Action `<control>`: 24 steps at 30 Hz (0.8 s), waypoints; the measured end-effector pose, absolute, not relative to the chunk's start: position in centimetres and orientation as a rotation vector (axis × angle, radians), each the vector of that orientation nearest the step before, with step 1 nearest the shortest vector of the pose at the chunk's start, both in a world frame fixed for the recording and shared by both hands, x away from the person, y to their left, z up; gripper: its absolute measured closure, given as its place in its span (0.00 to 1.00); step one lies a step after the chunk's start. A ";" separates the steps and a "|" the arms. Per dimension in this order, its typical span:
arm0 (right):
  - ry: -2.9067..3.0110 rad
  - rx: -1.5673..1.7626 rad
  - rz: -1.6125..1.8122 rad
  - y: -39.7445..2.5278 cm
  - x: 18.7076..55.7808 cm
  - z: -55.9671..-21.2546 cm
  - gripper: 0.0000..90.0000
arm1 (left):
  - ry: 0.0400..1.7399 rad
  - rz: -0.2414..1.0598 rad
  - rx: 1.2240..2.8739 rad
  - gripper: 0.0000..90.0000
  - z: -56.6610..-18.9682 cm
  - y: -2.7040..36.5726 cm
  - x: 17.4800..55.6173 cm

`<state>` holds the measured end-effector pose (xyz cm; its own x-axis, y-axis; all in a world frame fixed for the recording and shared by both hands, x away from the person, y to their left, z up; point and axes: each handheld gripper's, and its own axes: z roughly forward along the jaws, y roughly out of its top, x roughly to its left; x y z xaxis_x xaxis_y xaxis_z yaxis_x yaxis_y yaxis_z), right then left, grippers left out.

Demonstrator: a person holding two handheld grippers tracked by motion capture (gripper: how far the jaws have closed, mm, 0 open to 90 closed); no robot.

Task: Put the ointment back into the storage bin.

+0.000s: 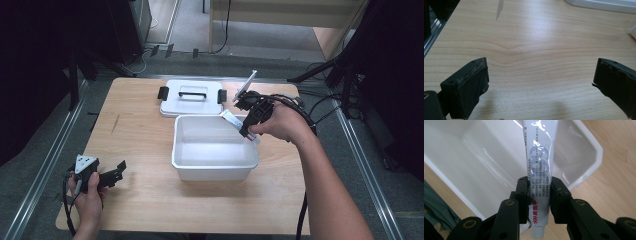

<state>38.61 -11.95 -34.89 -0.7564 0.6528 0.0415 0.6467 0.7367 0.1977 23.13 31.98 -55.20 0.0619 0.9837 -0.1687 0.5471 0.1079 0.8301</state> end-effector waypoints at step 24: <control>3.048 0.470 0.414 -11.1 38.0 -37.4 0.80 | 1.590 0.689 1.537 0.01 -55.2 32.0 23.1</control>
